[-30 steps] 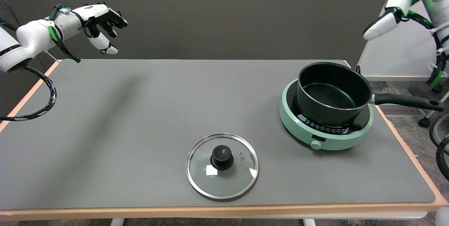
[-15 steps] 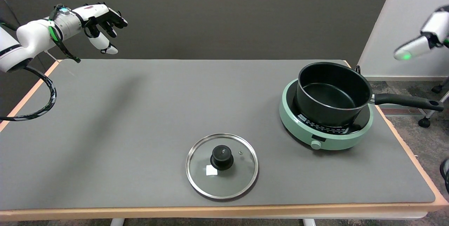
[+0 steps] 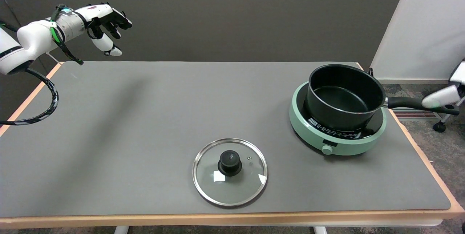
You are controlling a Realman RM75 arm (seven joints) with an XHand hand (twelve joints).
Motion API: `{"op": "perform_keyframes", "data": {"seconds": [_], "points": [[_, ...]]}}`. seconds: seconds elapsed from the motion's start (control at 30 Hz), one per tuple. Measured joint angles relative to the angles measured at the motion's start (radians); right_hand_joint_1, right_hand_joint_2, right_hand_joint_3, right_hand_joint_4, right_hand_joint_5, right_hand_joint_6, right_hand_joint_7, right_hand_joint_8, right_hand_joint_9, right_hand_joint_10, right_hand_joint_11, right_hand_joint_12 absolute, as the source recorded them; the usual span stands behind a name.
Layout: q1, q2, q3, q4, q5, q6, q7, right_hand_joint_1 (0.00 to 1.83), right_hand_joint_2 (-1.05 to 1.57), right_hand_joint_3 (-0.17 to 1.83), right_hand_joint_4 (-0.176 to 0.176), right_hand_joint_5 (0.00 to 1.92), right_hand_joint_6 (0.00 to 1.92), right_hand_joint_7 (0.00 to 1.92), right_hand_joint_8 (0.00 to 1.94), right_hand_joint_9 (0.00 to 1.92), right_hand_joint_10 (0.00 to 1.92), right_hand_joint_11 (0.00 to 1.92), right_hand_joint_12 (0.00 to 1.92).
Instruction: Pick up the pot.
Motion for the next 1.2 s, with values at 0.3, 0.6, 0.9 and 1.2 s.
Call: {"op": "perform_keyframes", "data": {"seconds": [0.3,0.6,0.9,1.2], "points": [[-0.102,-0.082,0.016,0.000,0.167,-0.120,-0.181,1.34,-1.04,0.83,-0.176,0.04,0.04,0.04,0.04,0.04,0.04,0.04,0.04],[-0.162,-0.118,-0.012,0.000,0.216,-0.134,-0.339,1.36,-1.05,0.89,-0.161,0.03,0.03,0.03,0.03,0.03,0.03,0.03,0.03],[-0.168,-0.109,-0.038,0.000,0.105,-0.047,-0.415,1.34,-1.05,0.89,-0.113,0.03,0.03,0.03,0.03,0.03,0.03,0.03,0.03],[-0.145,-0.094,-0.102,0.000,-0.076,0.080,-0.400,1.33,-1.05,0.86,-0.101,0.03,0.03,0.03,0.03,0.03,0.03,0.03,0.03]]}}
